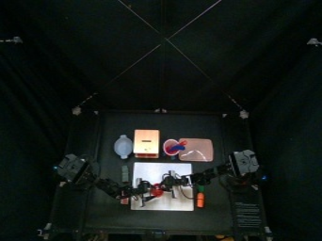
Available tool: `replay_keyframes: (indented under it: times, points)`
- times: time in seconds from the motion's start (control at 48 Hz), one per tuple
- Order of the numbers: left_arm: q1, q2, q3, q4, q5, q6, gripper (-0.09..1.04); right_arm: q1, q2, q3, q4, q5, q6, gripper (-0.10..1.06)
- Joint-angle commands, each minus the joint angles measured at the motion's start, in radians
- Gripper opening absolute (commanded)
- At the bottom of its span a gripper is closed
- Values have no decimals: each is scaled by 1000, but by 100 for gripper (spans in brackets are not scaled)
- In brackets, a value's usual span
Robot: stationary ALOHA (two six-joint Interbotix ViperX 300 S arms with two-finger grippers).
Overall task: Get the cutter from the drawer then cut the dough then place the extra dough in the bowl
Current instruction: Cut the dough
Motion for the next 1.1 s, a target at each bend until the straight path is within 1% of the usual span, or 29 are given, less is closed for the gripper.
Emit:
replay_keyframes:
  times: [0.021,0.271,0.354,0.417,0.542,0.604,0.75,0.812,1.0,1.104]
  points:
    - [31,-54,2,3,-6,18,88,3,-48,-15,5,-3,6,70]
    - [29,-92,17,5,-6,77,88,5,-72,-23,6,5,9,76]
    - [11,-110,26,15,-6,77,88,0,-72,-31,8,37,15,76]
    - [-23,-118,25,38,-6,74,87,-2,-72,-41,15,71,18,76]
    - [-55,-107,48,31,-6,72,86,-2,-78,-84,14,176,11,76]
    - [-57,-98,54,23,-6,72,82,-2,-80,-117,6,264,8,76]
    - [-55,-75,55,25,-11,78,64,-2,-81,-189,-21,446,9,76]
    - [-54,-67,55,28,-17,78,59,-2,-80,-213,-31,491,9,76]
    - [-35,-43,60,26,-20,77,56,-3,-86,-256,-63,566,14,76]
    - [-21,-20,57,26,-20,77,56,-3,-95,-285,-75,644,15,76]
